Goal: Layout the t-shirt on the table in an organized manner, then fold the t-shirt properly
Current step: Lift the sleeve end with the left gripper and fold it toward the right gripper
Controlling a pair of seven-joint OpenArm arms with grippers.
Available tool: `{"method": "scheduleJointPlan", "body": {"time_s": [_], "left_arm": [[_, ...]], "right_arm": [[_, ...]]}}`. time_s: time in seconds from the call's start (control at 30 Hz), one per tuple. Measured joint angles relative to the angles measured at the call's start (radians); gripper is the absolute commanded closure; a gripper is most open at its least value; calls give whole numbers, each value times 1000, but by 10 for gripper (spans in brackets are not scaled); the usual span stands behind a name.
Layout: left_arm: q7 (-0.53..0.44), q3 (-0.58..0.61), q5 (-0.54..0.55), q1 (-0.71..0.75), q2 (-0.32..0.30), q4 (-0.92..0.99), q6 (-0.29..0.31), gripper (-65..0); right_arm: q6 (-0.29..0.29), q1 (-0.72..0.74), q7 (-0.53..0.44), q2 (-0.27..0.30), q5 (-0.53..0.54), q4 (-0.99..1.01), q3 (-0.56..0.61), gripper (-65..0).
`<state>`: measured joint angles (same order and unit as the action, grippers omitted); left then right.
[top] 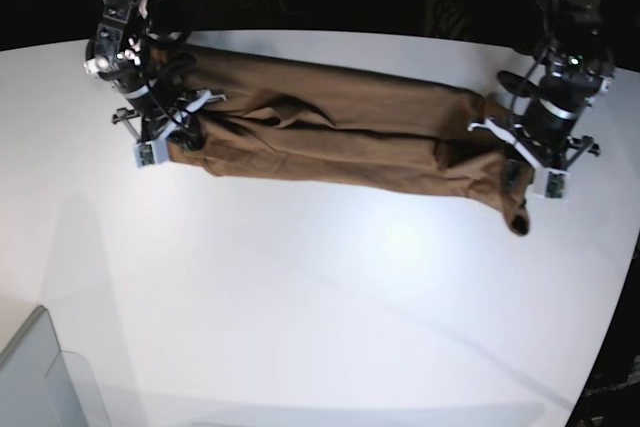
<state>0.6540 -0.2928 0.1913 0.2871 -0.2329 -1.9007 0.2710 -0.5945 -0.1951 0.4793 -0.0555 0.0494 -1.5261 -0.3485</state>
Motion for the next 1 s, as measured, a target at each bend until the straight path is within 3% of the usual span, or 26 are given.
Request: {"method": "scheduleJointPlan", "body": {"time_s": [0.2, 0.3, 0.6, 1.0], "left_arm": [[2, 255, -388, 6, 154, -10, 14, -1], [-4, 338, -501, 8, 203, -3, 18, -1], [0, 499, -528, -3, 228, 18, 10, -3], [8, 506, -528, -27, 230, 131, 10, -9]], "right_arm": [[0, 0, 2, -3, 0, -1, 0, 0], [0, 0, 2, -3, 0, -1, 0, 0], [0, -3, -2, -3, 0, -1, 0, 0], [0, -5, -1, -3, 0, -5, 2, 0]]}}
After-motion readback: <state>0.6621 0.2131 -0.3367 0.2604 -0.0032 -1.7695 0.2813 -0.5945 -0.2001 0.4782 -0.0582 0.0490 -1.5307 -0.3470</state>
